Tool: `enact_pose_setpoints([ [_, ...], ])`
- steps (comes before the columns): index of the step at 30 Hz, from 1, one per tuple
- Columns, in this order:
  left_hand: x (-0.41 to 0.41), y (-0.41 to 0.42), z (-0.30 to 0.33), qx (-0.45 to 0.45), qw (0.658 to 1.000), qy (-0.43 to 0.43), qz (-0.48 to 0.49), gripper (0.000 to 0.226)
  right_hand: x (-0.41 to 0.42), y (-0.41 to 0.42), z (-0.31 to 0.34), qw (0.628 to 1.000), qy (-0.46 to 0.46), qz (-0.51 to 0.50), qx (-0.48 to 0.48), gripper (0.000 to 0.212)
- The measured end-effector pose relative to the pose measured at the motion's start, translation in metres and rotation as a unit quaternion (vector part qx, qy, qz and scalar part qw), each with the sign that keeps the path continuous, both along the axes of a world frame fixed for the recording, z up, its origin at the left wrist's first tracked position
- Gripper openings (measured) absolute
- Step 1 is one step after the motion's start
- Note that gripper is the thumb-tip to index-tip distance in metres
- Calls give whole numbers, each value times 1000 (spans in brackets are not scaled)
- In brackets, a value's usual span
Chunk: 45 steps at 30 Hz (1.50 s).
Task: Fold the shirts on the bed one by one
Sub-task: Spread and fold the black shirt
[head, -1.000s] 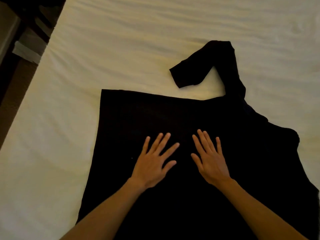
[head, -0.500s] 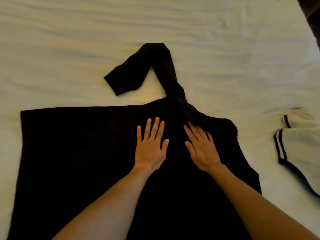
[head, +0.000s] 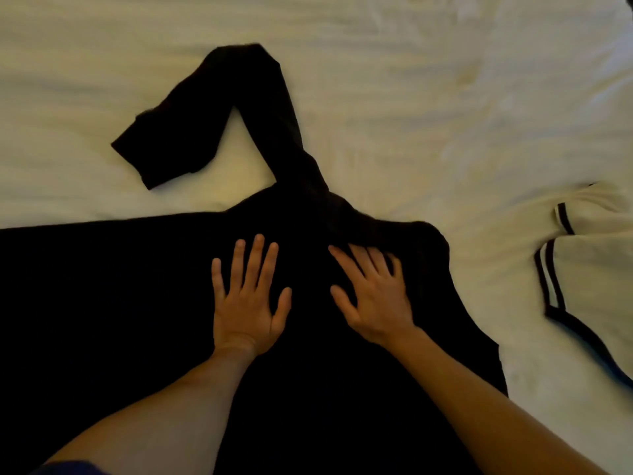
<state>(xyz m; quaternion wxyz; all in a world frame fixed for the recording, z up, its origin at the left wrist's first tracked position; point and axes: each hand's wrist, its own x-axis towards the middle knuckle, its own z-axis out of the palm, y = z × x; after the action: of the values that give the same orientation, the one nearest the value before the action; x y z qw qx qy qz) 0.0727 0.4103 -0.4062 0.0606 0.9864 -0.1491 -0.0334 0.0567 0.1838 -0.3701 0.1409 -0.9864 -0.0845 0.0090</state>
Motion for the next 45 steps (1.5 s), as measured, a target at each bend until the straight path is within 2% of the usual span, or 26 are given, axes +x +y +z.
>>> enact_pose_setpoints([
  [3,-2,2,-4,7,1000,1,-3,76,28,-8,14,986,-44,-105,119,49],
  [5,-1,2,-7,15,1000,-3,-3,76,56,-17,22,972,-49,-185,140,57],
  [7,-3,3,-8,12,1000,-14,-5,76,77,-24,32,980,21,-181,76,65],
  [9,-3,3,-9,12,1000,-19,-5,76,100,-33,46,982,109,-139,66,62],
  [12,-2,3,-8,9,1000,-26,-3,76,140,-60,78,946,279,-102,133,39],
  [13,-2,3,-8,9,1000,-25,-4,76,149,-69,86,938,278,-123,167,30],
  [15,-1,4,-8,4,1000,-27,-7,76,152,-84,89,928,185,-239,219,22],
  [17,-1,5,-8,-2,999,-31,-6,75,138,-87,76,918,90,-329,200,23],
  [18,-2,5,-9,-3,999,-33,-6,75,127,-83,68,912,72,-348,207,26],
  [21,-1,4,-12,2,999,-39,-8,76,96,-71,59,880,59,-383,273,44],
  [24,0,3,-14,3,999,-41,-8,75,63,-85,55,862,99,-437,237,62],
  [26,0,4,-15,4,999,-42,-5,75,48,-100,56,866,153,-430,207,57],
  [28,0,5,-14,6,999,-39,-7,75,40,-110,56,875,180,-392,219,44],
  [31,-2,2,-10,0,999,-31,-9,75,28,-108,49,910,154,-334,191,32],
  [35,-2,5,-11,-1,999,-34,-9,75,19,-121,44,929,91,-314,172,28],
  [37,0,5,-11,2,999,-37,-8,75,19,-134,44,914,31,-371,165,25],
  [40,-2,4,-11,-4,999,-39,-8,75,16,-124,38,869,29,-450,203,31],
  [42,-2,4,-9,-14,999,-38,-7,74,8,-99,39,864,-19,-485,133,47],
  [43,-2,3,-8,-20,999,-36,-7,74,0,-80,41,884,-57,-454,94,53],
  [45,-1,3,-5,-31,999,-29,-6,74,-28,-35,41,958,-49,-259,114,59],
])
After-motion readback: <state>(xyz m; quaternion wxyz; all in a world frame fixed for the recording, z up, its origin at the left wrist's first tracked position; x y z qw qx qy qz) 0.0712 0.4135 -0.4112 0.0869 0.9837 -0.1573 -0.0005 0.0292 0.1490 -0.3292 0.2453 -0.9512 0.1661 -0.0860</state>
